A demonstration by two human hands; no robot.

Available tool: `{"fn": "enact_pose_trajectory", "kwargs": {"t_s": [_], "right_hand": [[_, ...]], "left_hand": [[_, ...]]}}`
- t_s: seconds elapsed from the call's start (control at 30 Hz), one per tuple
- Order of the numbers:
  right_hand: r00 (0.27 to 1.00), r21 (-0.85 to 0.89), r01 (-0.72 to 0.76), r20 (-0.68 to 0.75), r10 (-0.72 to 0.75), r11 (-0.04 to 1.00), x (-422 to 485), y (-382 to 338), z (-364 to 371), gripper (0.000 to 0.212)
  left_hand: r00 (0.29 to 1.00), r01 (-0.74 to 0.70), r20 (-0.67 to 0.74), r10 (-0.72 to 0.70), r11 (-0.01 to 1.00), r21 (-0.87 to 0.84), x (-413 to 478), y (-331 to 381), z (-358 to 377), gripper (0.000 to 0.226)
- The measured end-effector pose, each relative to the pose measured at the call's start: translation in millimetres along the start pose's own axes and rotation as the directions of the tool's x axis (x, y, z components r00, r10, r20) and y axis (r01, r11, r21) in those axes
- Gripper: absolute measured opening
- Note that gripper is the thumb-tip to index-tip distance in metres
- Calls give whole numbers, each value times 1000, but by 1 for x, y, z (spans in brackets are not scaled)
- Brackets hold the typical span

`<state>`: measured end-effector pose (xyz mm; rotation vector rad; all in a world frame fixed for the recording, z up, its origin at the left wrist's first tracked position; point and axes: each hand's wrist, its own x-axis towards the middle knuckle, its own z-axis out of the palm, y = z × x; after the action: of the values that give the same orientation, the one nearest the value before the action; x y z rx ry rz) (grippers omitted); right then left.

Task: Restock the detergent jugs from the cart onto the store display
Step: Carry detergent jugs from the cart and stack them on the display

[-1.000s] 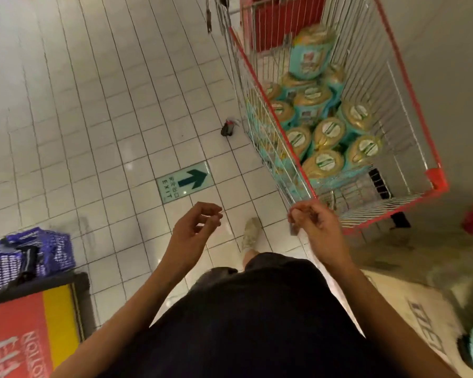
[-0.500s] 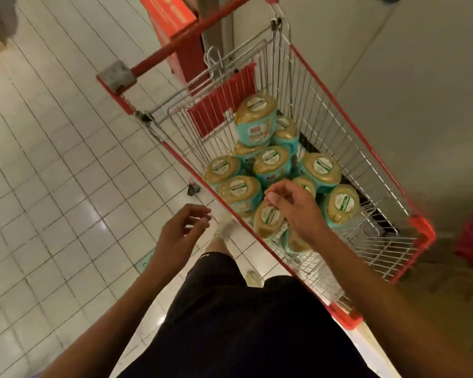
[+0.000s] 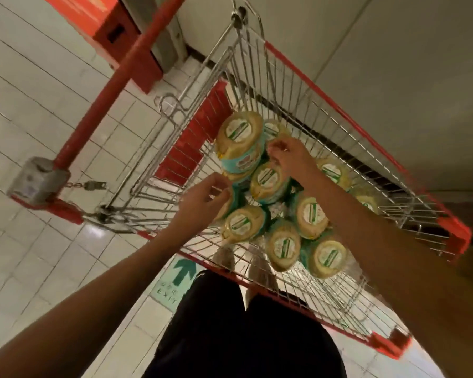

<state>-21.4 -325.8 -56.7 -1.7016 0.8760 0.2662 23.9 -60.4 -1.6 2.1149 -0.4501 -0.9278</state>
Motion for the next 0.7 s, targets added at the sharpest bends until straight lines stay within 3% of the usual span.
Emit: {"fn": "enact_pose_trajectory", "kwargs": {"t_s": [0.07,0.13,0.23,0.33,0.43,0.57,0.7], "right_hand": [[999,-19,-10,-44,9,1000,44,3,2,6],[998,-82,27,-60,-32,996,70,2,-1,21],[995,-165,95,40,-89,982,120,9,7,44],[980,-232,136,176,-96,963,155,26,15,53],[967,-248,128,248,-65,960,173,37,13,49],[930,-403,140,367,19,905,179,50,11,61],[930,-356,102,365,38,929,147,62,-1,68]], "left_hand": [[995,90,26,-93,991,99,38,-19,15,11],[984,155,60,-168,972,179,58,-34,27,13],[953,261,78,-291,926,272,85,-69,46,23],[942,305,54,-332,909,284,100,-96,60,22],[925,345,64,-374,900,268,113,-109,72,24],[897,408,51,-440,865,291,123,-117,88,33],[887,433,17,-462,843,319,128,-108,107,29]]}}
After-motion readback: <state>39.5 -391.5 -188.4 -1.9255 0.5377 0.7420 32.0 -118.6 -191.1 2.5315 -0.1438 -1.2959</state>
